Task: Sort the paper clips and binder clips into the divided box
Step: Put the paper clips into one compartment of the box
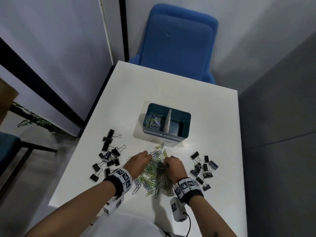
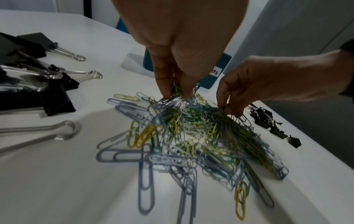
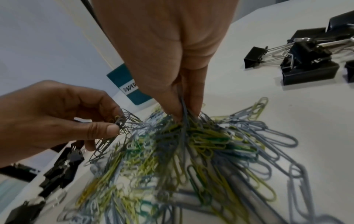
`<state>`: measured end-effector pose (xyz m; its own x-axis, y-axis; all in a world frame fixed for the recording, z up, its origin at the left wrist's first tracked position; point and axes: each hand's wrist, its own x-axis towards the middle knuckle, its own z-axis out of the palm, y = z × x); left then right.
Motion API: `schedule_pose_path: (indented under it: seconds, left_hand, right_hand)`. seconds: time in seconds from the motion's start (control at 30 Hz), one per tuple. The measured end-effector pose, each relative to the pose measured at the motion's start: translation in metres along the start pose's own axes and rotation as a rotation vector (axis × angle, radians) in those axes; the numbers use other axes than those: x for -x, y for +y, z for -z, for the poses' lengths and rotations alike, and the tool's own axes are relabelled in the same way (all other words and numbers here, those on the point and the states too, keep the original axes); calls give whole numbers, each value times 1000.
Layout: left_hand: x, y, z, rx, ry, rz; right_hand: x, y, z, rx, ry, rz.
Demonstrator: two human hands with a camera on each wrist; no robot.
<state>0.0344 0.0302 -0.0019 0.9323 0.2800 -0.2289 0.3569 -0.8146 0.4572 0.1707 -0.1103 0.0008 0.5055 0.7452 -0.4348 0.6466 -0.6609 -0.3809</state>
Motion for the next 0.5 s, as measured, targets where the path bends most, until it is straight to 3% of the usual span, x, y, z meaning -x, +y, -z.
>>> schedule_pose_path:
  seconds: [0.3,0.5]
  left_hand:
    - [-2,18,60,175,259,-63]
    - [-40,33,123,283,407,-47]
  right_hand:
    - [14,8,23,-77,97,9]
    - [27,-4,53,-77,213,82]
